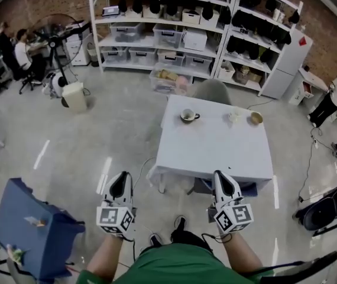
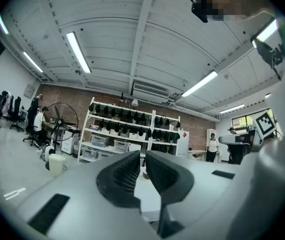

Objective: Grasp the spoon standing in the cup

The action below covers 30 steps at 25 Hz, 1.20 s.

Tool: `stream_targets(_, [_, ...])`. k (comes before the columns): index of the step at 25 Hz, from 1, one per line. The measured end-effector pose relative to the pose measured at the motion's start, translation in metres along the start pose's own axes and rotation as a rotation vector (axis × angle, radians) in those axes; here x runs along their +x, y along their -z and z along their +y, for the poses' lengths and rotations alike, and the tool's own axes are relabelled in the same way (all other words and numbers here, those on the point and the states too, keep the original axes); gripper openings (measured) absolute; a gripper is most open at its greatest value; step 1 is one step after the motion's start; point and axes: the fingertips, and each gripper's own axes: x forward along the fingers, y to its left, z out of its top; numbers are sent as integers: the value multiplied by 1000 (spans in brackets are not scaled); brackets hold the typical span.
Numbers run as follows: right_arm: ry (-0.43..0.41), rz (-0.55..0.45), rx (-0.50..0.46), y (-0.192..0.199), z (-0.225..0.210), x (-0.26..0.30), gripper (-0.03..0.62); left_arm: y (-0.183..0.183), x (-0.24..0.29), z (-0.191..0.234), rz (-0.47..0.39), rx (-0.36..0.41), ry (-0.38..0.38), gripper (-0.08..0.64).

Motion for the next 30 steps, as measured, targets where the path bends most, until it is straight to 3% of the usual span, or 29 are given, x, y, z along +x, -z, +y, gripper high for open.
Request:
stream_targets(13, [-136,1,65,13,1,123,21,-8,55,67,22,26,-127,46])
stream_targets(21, [-118,8,112,8,-79,209,21,-10,175,56,41,30,-104,46])
stream_targets(30, [-89,8,156,-6,-162,262,21,-17,277,28,54,52,-70,46])
